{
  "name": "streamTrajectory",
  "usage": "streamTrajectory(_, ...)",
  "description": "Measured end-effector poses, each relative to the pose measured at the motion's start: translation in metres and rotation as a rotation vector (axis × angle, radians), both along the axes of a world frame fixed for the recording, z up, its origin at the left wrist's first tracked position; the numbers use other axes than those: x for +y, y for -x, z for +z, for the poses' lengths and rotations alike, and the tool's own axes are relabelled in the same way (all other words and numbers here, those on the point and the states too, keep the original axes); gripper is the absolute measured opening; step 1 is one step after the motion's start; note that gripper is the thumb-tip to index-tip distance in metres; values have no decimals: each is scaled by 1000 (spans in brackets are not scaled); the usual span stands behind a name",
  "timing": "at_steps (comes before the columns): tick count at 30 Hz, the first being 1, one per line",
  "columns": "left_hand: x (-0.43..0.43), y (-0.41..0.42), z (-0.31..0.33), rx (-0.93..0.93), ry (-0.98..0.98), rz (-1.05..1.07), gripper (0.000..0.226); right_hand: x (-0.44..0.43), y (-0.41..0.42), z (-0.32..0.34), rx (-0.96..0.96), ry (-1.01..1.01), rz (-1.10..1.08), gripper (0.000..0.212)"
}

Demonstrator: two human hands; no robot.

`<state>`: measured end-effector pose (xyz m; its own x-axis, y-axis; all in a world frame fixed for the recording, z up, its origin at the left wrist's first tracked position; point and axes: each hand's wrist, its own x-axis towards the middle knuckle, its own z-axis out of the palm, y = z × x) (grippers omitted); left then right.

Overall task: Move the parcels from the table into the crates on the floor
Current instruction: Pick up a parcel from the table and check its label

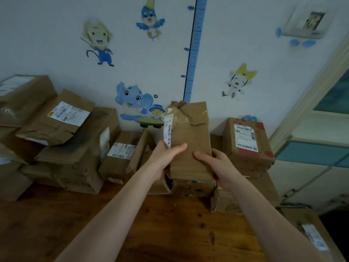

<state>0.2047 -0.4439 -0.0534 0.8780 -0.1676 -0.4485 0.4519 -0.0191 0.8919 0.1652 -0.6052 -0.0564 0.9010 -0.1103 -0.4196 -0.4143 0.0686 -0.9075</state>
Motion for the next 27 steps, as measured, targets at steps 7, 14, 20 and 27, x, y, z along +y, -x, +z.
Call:
streamTrajectory(7, 6, 13, 14, -121, -11, -47, 50, 8, 5, 24, -146, 1, -57, 43)
streamTrajectory(14, 8, 18, 28, -255, -7, -29, 22, 6, 19, 38, -154, 44, 34, 49)
streamTrajectory(20, 4, 24, 38, -298, 19, -131, 47, 3, 17, 52, -257, 74, -95, 30)
streamTrajectory(27, 3, 29, 48, -420, -53, -67, 45, -1, 22, 68, -237, -58, -64, 44)
